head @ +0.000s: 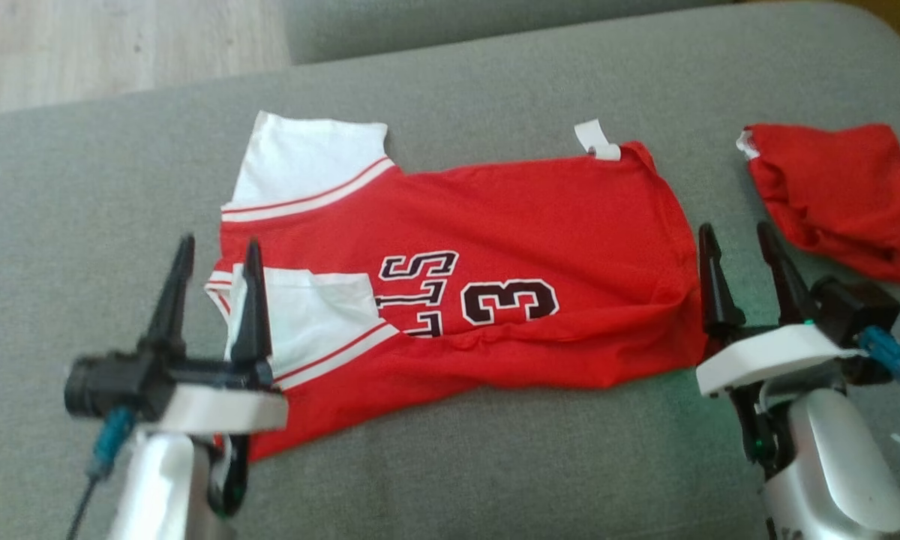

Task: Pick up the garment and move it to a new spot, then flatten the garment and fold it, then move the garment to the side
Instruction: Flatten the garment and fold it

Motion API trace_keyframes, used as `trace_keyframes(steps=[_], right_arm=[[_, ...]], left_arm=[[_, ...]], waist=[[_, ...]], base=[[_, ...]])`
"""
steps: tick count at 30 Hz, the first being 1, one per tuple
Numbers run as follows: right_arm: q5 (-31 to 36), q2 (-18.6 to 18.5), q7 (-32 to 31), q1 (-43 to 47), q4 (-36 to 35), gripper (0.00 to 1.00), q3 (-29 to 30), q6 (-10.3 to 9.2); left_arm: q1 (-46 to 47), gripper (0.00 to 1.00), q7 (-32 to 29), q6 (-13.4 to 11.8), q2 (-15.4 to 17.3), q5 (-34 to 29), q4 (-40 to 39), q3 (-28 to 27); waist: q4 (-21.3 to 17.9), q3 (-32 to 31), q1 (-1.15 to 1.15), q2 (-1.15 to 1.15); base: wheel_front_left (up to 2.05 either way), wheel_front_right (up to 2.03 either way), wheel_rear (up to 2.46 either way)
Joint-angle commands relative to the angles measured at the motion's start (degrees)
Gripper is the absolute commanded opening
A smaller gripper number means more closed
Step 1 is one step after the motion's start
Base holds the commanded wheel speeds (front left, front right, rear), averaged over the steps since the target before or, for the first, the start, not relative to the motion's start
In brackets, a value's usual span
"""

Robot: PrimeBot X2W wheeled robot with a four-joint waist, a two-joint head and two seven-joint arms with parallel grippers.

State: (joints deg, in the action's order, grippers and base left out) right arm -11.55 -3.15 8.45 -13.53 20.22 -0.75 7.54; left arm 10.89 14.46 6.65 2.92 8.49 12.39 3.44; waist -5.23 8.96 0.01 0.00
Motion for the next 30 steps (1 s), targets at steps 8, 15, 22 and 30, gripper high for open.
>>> trace_keyframes(steps=[8, 15, 22, 30], right_arm=[[1.80, 0.25, -0.63, -9.08, -3.48, 1.00, -2.45, -0.05], [2.09, 0.26, -1.27, -16.21, -2.96, 1.00, -4.33, -0.05], [0.80, 0.26, 0.09, -21.67, -1.94, 1.00, -6.02, -0.05], [-0.16, 0.26, 2.03, -23.83, -0.89, 1.00, -6.92, -0.05]], left_arm=[[22.02, 1.00, -5.69, 0.79, 11.59, 1.06, 5.74, 5.53], [37.85, 1.00, -19.93, 0.82, 21.71, 11.94, 15.82, 17.91], [47.92, 1.00, -29.40, 0.83, 30.12, 20.64, 24.71, 25.89], [51.96, 1.00, -32.54, 0.83, 32.91, 25.99, 30.36, 31.67]], waist=[[-3.38, 8.16, -0.01, 0.00], [-6.98, 13.68, -0.01, 0.00], [-10.25, 18.03, -0.01, 0.00], [-11.40, 20.70, -0.01, 0.00]], base=[[0.00, 0.00, 0.00], [0.00, 0.00, 0.00], [0.00, 0.00, 0.00], [0.00, 0.00, 0.00]])
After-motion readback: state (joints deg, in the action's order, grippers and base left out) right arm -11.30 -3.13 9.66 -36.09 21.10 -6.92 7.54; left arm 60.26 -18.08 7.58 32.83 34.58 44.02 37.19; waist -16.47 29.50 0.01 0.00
